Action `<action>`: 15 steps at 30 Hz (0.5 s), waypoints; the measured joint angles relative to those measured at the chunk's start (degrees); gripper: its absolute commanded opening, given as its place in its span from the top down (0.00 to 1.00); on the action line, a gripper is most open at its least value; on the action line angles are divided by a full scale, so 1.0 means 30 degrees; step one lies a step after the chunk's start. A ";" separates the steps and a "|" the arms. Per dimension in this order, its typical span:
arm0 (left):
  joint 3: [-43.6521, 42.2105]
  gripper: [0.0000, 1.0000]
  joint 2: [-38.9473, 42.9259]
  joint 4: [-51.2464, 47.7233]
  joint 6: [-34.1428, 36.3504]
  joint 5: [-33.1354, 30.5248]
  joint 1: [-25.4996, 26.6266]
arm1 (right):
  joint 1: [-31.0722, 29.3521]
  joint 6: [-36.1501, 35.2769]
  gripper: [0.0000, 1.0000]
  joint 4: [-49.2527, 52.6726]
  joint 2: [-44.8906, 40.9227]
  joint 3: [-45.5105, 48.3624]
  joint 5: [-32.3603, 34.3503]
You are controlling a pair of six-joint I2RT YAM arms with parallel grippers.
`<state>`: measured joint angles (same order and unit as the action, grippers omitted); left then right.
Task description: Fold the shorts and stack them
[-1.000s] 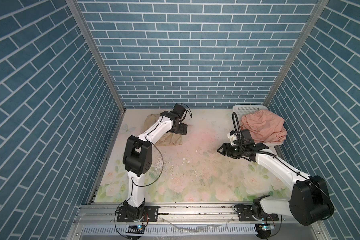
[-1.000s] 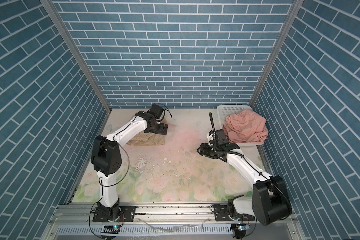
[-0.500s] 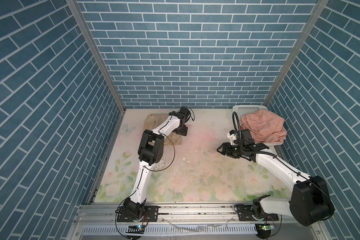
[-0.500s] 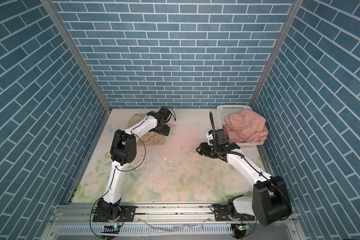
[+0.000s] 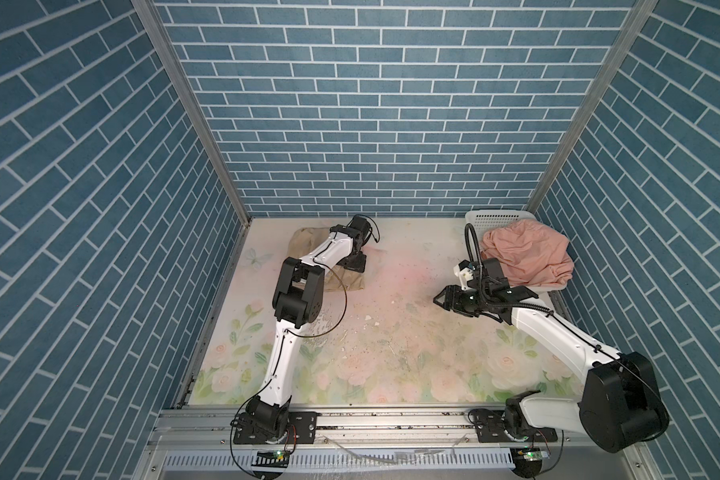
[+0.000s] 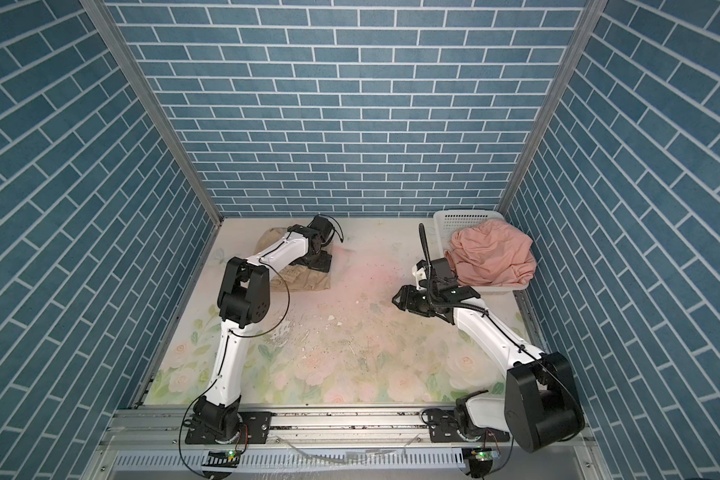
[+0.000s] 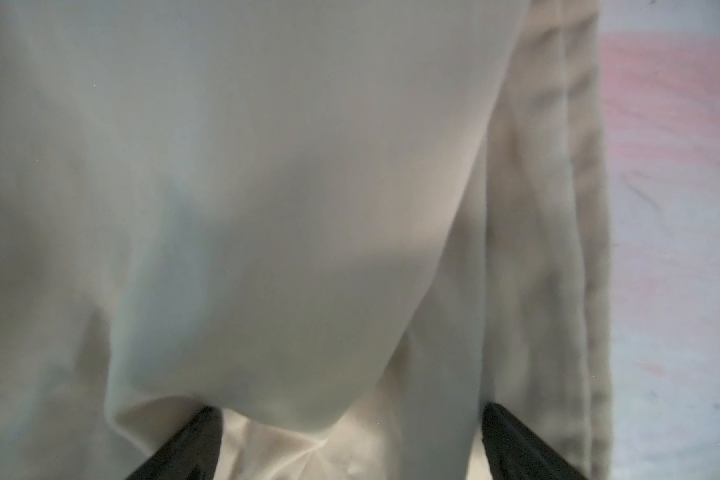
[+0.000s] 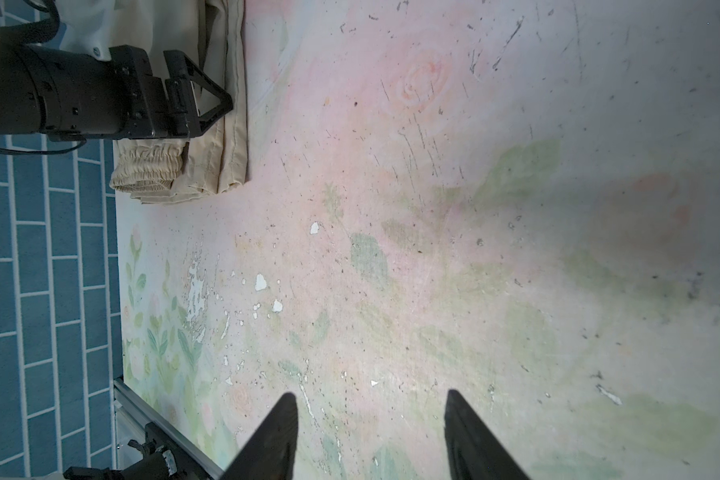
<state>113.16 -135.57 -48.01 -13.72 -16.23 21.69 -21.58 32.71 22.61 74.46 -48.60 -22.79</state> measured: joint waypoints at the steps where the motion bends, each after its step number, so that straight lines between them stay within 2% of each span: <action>1: -0.0270 0.05 0.0131 0.0168 0.0036 -0.0007 -0.0168 | 0.0000 0.0000 0.43 0.0000 0.0000 0.0000 0.0000; 3: -0.0911 0.09 0.0488 0.0525 0.0095 0.0102 -0.0583 | 0.0000 0.0000 0.43 0.0000 0.0000 0.0000 0.0000; 4: -0.1304 0.22 0.0714 0.0707 0.0117 0.0160 -0.0852 | 0.0000 0.0000 0.43 0.0000 -0.0007 0.0000 0.0000; 7: -0.2557 0.23 0.1370 0.1282 0.0299 0.0678 -0.1705 | 0.0000 0.0007 0.43 -0.0007 -0.0007 0.0000 -0.0007; 13: -0.3162 0.11 0.1829 0.1209 0.0452 0.0838 -0.2892 | 0.0000 0.0015 0.43 -0.0124 -0.0007 0.0000 -0.0029; 15: -0.3169 0.10 0.1872 0.1188 0.0474 0.1100 -0.2987 | 0.0000 0.0015 0.43 -0.0131 -0.0036 0.0000 -0.0044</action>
<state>103.66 -129.95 -44.45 -12.29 -12.93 12.73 -21.58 32.75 22.22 74.35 -48.60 -22.92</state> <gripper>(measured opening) 0.889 0.574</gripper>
